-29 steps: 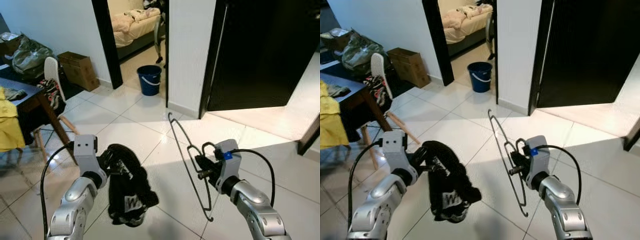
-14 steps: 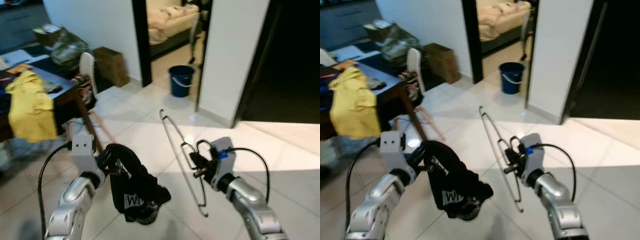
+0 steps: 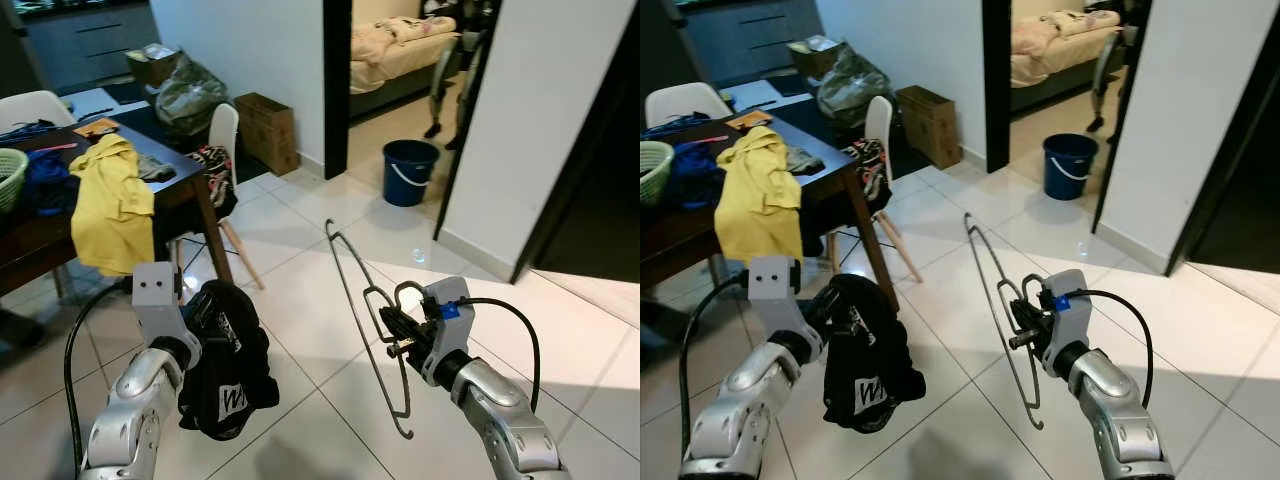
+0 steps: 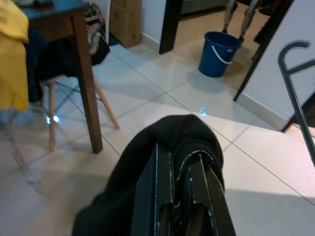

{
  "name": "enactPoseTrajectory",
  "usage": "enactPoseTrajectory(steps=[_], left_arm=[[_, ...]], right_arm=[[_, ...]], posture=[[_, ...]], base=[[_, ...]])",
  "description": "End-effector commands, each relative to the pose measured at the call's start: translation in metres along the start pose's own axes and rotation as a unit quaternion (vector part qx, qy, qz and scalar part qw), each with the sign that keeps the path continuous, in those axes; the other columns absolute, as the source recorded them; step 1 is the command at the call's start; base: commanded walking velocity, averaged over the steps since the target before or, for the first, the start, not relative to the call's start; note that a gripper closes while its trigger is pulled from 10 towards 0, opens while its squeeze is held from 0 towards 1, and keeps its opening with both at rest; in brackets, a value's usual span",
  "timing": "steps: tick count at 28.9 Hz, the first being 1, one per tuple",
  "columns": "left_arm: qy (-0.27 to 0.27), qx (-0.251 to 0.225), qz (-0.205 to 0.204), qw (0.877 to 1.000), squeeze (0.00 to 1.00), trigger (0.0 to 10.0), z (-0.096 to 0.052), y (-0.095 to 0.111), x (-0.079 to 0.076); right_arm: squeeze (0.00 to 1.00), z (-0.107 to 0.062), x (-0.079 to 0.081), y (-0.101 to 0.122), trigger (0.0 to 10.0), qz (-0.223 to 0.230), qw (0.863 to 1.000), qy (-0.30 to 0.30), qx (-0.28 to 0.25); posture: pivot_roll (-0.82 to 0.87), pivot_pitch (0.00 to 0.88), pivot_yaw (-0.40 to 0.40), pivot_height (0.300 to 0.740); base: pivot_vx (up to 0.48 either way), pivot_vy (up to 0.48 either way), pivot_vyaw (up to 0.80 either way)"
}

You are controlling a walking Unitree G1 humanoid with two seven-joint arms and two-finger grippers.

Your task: Hang hanger

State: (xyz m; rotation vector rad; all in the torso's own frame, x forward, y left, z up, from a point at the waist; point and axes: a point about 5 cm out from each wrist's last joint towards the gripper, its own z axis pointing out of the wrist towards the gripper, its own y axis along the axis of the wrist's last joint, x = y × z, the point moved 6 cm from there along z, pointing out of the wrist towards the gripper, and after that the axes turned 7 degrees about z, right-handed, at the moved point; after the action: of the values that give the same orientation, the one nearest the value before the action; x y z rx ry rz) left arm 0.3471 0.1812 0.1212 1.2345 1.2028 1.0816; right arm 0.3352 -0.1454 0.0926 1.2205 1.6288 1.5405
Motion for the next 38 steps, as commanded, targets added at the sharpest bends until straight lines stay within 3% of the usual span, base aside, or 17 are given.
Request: enactPoseTrajectory(steps=[1, 3, 6, 23, 38], left_arm=[[0.002, -0.032, 0.011, 0.999, 0.0, 10.0, 0.002, 0.02, 0.003], [0.004, -0.056, 0.017, 0.998, 0.0, 10.0, 0.005, 0.038, 0.006], [0.004, -0.066, 0.018, 0.998, 0.0, 10.0, 0.006, 0.047, 0.005], [-0.002, -0.089, 0.017, 0.996, 0.0, 10.0, 0.01, 0.066, 0.0], [-0.03, -0.143, 0.024, 0.989, 0.0, 10.0, 0.025, 0.108, -0.015]], right_arm=[[0.0, 0.0, 0.001, 0.001, 10.0, 0.004, 1.0, 0.004, -0.008], [0.0, 0.0, 0.002, 0.001, 10.0, 0.006, 1.0, 0.005, -0.009], [0.0, 0.0, 0.002, 0.001, 10.0, 0.005, 1.0, 0.007, -0.008], [0.0, 0.002, 0.005, 0.0, 10.0, 0.002, 1.0, 0.011, -0.007], [0.0, 0.004, 0.005, -0.004, 10.0, -0.012, 1.0, 0.017, 0.008]], posture=[[-0.06, 0.0, 0.071, 0.74], [-0.06, 0.0, 0.072, 0.74], [-0.06, 0.0, 0.072, 0.74], [-0.06, 0.0, 0.077, 0.74], [-0.05, 0.0, 0.057, 0.74]], base=[[0.281, 0.0, 0.0], [0.294, 0.0, 0.0], [0.311, 0.0, 0.0], [0.471, 0.0, 0.0], [0.48, 0.0, 0.29]])
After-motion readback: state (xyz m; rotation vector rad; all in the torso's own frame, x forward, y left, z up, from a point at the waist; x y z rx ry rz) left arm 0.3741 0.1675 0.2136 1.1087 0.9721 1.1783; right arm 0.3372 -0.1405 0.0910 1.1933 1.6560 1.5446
